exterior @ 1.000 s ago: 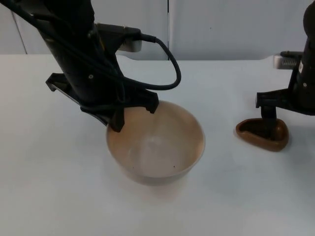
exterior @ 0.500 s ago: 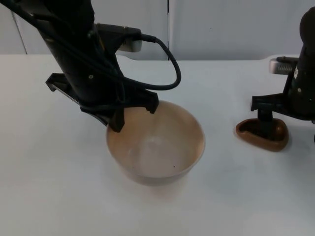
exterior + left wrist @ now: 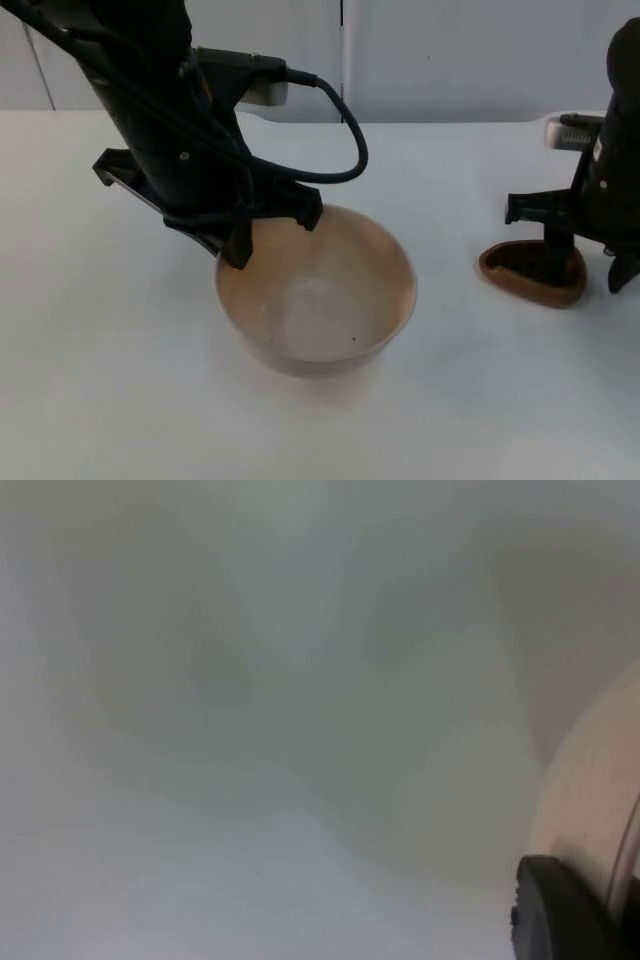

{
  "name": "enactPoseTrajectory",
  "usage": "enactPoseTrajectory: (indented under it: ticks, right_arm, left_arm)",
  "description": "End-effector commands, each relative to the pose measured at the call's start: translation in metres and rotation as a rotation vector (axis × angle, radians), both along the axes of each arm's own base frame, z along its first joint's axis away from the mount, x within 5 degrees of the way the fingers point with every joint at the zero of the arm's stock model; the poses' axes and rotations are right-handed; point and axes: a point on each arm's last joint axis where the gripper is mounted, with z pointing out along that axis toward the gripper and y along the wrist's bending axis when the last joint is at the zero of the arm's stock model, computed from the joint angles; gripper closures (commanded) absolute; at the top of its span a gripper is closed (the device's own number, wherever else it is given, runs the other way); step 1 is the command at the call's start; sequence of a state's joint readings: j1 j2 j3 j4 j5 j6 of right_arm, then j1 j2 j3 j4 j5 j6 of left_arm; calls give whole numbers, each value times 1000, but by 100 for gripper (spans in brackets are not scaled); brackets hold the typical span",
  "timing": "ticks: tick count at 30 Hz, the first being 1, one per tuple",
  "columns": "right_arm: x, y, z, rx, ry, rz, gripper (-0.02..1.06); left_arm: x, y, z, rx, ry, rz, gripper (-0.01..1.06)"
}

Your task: Pick up the bowl with the left hand and pour the coffee beans from the cup into the bowl with the right hand.

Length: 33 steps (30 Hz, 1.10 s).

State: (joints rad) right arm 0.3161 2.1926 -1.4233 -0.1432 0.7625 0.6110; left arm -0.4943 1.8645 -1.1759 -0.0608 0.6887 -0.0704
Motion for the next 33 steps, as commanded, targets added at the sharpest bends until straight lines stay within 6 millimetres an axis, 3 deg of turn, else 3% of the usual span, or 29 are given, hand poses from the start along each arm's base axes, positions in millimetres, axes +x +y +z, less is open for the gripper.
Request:
enactPoseTrajectory:
  ticks: [1,8,13,17,33]
  right_arm:
    - [1,-2,-1,-7,2,0,62]
    - [1,-2,-1,-7,2,0,90]
    - [0,-2,-1,-8,4,0,100]
    - [0,-2,1,-9,4,3,101]
    - [-3,-4,47,-10,-55,77,102]
  left_arm:
    - [0,-2,1,-9,0,7,105]
    - [0,-2,1,-9,0,7,105]
    - [0,-2,1,-9,0,7,105]
    - [0,-2,1,-9,0,7,105]
    - [0,-2,1,-9,0,7,105]
